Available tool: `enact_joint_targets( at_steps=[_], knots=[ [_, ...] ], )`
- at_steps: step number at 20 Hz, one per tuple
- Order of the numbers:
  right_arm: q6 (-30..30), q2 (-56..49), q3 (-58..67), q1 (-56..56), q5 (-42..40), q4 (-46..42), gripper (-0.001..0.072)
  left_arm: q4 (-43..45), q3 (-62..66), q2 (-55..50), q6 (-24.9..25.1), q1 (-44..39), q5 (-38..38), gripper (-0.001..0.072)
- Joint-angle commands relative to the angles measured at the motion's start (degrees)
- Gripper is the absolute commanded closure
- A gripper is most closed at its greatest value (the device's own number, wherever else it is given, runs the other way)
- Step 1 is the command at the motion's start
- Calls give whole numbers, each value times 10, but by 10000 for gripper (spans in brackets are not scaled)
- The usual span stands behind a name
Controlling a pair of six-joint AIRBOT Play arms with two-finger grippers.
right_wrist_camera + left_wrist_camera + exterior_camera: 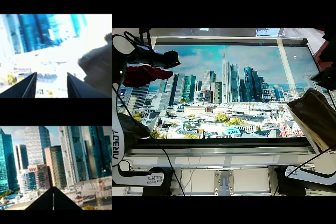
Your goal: Fold the shirts.
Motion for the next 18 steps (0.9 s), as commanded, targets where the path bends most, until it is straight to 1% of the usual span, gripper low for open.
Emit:
enact_joint_targets(
  at_steps=[1, 3, 4, 5, 8, 10, 16, 18],
  knots=[
    [-50, -9, 0, 190, -133, -86, 278, -23, 0, -5, 3, -3, -29, 694],
    [-47, -23, 0, 265, -183, -165, 288, -22, 0, -11, 5, -3, -52, 694],
    [-47, -32, 0, 291, -197, -188, 327, -20, -1, -12, 9, -3, -59, 695],
    [-47, -41, 0, 306, -203, -206, 331, -20, -1, -12, 18, -3, -65, 694],
    [-48, -58, 0, 317, -200, -238, 331, -20, -1, -12, 20, -3, -65, 694],
    [-48, -58, 1, 317, -199, -276, 330, -20, -1, -12, 20, -3, -65, 694],
    [-48, -58, 1, 317, -201, -287, 330, -20, -1, -12, 20, -3, -74, 694],
    [-48, -58, 1, 317, -201, -287, 330, -21, -1, -12, 33, -3, -78, 694]
  ],
)
